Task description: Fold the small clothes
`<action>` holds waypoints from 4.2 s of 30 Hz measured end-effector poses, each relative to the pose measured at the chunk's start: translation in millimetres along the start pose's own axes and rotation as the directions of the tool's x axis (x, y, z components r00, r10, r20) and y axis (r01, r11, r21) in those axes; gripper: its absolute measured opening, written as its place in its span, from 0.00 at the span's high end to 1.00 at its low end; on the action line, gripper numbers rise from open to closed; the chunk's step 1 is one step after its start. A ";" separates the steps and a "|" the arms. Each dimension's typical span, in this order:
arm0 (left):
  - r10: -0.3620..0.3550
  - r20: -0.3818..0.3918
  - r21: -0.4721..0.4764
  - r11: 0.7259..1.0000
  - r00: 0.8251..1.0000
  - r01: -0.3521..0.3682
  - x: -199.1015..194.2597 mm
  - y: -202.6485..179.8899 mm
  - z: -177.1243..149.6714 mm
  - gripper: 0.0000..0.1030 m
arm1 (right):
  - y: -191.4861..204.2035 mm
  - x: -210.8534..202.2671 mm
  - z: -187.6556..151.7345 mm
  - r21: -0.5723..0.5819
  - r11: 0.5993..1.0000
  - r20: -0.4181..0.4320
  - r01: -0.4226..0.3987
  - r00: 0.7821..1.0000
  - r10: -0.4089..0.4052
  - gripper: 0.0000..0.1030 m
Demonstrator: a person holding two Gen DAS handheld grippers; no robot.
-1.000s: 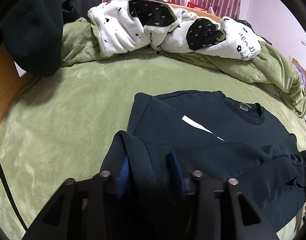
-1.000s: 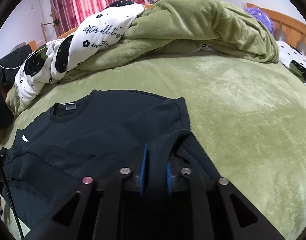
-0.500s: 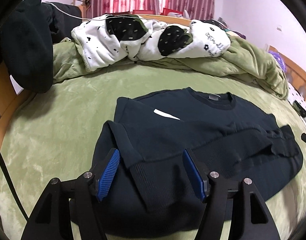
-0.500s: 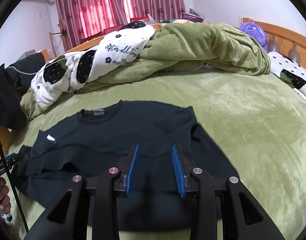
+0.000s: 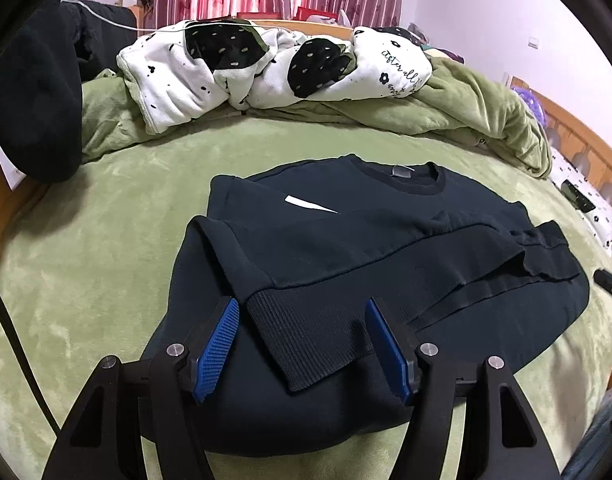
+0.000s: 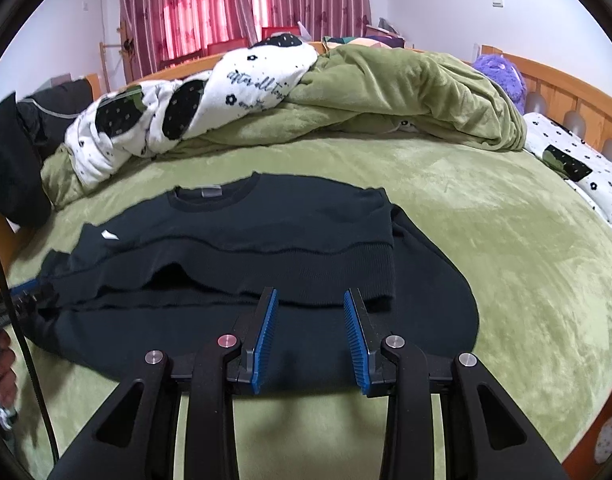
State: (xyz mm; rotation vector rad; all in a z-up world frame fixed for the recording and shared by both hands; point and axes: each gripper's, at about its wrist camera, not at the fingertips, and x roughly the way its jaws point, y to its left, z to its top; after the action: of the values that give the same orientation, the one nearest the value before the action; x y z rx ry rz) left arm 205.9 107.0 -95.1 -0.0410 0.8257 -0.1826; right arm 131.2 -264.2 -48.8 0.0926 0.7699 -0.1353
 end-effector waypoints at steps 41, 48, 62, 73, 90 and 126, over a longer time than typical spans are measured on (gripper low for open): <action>0.145 -0.048 -0.077 0.986 0.988 -0.148 -7.5 -23.9 -38.8 0.38 | -51.9 29.5 8.9 0.009 0.994 0.013 -0.107 0.994 0.107 0.68; 0.126 -0.076 -0.050 0.990 0.989 -0.130 13.0 -37.6 -42.8 0.38 | -61.2 52.4 -3.6 0.005 0.983 -0.076 -0.186 0.980 0.185 0.78; 0.153 -0.036 -0.037 0.987 0.988 -0.154 46.2 -37.8 -24.0 0.29 | -52.0 102.0 -10.3 0.039 0.983 -0.166 -0.180 0.969 0.184 0.78; 0.168 0.023 -0.030 0.985 0.985 -0.168 57.6 -26.4 36.5 0.32 | -44.1 129.1 57.2 0.093 0.972 -0.137 -0.215 0.964 0.227 0.82; 0.251 0.012 -0.054 0.967 0.968 -0.250 103.2 13.5 87.7 0.32 | -60.8 187.1 115.4 0.064 0.991 -0.116 -0.114 0.986 0.121 0.74; 0.236 -0.019 -0.080 0.968 0.972 -0.237 11.5 7.4 24.9 0.37 | 5.1 97.1 70.3 -0.018 0.996 -0.064 -0.087 0.994 0.086 0.67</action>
State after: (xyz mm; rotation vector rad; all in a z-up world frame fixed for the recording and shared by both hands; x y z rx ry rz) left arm 232.8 111.3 -87.4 -0.0187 0.8403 0.0763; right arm 249.3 -277.1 -66.3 0.1105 0.8288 -0.0421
